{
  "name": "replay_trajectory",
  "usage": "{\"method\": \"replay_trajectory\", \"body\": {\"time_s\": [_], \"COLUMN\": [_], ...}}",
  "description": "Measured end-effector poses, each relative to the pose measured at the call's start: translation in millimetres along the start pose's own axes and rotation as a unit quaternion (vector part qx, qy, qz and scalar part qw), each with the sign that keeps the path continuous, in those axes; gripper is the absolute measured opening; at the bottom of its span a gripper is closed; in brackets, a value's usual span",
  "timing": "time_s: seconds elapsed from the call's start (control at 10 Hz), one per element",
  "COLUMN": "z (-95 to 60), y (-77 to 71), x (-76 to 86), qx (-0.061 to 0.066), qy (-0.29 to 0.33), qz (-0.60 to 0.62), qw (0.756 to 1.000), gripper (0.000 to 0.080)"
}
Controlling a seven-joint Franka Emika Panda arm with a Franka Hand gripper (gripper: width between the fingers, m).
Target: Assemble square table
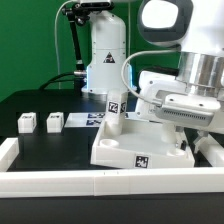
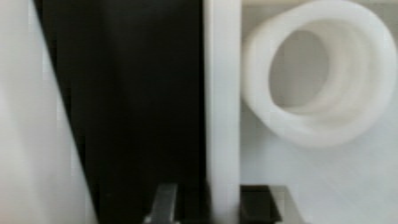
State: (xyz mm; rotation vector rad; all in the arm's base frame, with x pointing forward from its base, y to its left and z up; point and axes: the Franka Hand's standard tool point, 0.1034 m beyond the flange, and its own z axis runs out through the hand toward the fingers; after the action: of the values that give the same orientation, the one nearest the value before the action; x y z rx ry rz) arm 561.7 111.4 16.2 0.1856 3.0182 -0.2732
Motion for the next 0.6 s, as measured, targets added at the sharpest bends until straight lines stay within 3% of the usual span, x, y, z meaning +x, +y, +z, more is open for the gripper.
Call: {"method": "replay_trajectory", "body": {"time_s": [0.3,0.4,0.5,0.6], "z": [2.5,3.3,4.5,6.0], "y": [-6.0,-9.1,-13.9,-21.3], "x": [-3.1,-6.5,-11.1,-14.0], "qx": [-0.009,-0.022,-0.049,-0.062], "qy": [-0.003,-0.009,-0.021,-0.028], "qz": [0.006,0.007,-0.003,-0.002], "qw": [1.000,1.000,0.999,0.998], "gripper": [0.0060,0.0060,0.0060,0.0060]}}
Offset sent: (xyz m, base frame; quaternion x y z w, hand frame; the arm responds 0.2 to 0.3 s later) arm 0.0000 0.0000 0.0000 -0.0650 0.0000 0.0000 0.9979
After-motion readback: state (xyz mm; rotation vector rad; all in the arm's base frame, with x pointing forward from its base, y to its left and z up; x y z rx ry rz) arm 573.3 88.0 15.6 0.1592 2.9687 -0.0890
